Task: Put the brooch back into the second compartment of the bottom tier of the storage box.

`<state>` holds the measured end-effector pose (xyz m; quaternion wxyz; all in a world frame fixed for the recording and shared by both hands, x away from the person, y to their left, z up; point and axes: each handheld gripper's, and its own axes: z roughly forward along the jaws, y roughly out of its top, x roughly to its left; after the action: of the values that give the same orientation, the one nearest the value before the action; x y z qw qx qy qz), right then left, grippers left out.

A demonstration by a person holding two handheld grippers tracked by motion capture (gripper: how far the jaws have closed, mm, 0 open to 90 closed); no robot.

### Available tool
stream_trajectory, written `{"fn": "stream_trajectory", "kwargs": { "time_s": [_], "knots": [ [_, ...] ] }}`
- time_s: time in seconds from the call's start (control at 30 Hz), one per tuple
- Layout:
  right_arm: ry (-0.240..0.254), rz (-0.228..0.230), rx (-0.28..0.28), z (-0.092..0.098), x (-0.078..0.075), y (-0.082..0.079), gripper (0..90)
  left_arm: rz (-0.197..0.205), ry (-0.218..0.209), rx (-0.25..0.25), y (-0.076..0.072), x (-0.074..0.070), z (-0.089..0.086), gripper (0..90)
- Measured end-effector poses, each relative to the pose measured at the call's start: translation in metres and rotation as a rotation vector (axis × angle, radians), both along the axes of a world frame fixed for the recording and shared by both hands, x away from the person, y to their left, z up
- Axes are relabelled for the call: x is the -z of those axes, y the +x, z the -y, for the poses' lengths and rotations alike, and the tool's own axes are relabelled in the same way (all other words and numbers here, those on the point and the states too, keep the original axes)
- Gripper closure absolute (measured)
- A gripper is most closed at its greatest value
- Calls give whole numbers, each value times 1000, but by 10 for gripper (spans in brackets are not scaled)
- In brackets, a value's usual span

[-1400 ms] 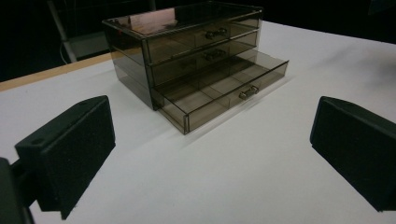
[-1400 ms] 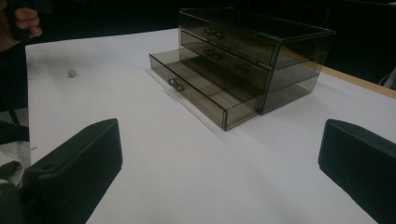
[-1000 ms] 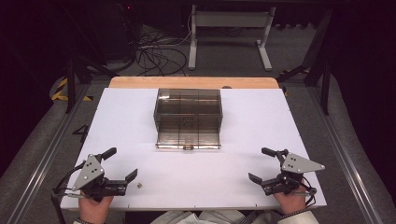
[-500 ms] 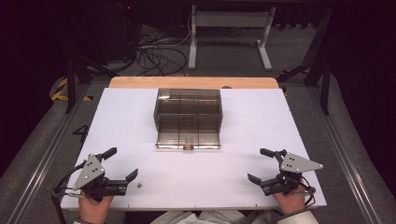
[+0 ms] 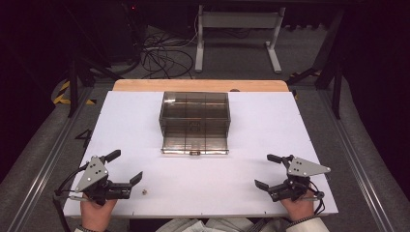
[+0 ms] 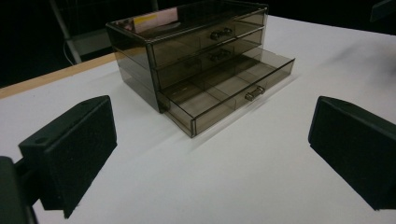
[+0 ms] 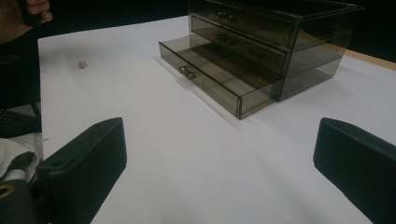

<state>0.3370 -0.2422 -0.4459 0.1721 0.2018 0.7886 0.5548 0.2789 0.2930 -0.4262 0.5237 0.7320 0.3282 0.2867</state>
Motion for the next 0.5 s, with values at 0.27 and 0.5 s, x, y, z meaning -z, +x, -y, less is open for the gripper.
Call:
{"fn": "stream_trajectory", "kwargs": {
  "time_s": [0.27,0.5],
  "knots": [
    [-4,-5,-1,-1,1,0,32,-20,3,19,6,-8,0,19],
    [-10,-4,-4,-1,1,0,32,-26,8,30,11,-12,3,19]
  ]
}}
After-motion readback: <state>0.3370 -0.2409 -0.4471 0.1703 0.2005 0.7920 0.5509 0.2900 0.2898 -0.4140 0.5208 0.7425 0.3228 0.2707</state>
